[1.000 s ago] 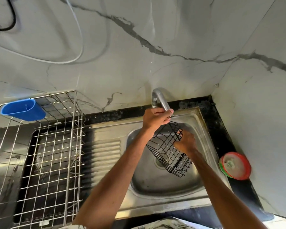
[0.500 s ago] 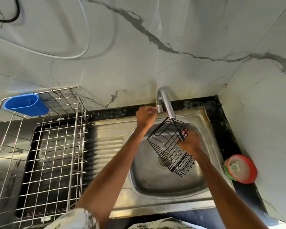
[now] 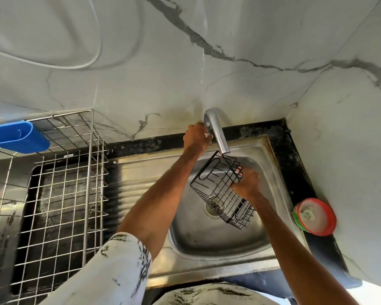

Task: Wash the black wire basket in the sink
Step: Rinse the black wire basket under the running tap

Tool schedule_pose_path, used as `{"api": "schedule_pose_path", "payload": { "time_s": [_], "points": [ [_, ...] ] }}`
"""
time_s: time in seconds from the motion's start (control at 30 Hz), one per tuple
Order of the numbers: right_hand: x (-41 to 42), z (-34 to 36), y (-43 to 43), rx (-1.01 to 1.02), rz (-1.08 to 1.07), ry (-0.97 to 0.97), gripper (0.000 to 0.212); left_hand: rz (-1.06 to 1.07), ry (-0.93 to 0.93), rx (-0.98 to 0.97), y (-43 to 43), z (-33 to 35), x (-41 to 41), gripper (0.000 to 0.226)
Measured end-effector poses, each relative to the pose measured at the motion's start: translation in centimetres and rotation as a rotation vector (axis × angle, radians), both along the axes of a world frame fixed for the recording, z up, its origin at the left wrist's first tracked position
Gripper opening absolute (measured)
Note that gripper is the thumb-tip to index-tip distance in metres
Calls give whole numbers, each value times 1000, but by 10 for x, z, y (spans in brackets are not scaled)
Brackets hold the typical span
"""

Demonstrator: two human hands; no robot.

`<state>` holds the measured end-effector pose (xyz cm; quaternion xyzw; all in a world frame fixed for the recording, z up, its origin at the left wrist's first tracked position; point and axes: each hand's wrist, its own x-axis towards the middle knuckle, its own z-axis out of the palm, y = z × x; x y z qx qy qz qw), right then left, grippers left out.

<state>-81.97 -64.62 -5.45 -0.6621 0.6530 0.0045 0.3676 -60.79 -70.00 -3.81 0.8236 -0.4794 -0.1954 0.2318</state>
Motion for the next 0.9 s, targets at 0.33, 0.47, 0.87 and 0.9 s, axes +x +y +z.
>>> {"api": "schedule_pose_path", "payload": {
  "time_s": [0.33,0.47,0.87,0.9],
  "points": [
    [-7,4,-1,-16,-23,-65,61,145,64,163,24,-38,31,17],
    [-8,3,1,-27,-14,-119,67,216,82,168,25,-38,23,26],
    [-31,-8,-9,31,41,-259,82,105,1163,154,79,-10,-35,33],
    [-33,-12,-11,50,51,-260,83,122,1203,137,76,-6,-38,32]
  ]
}}
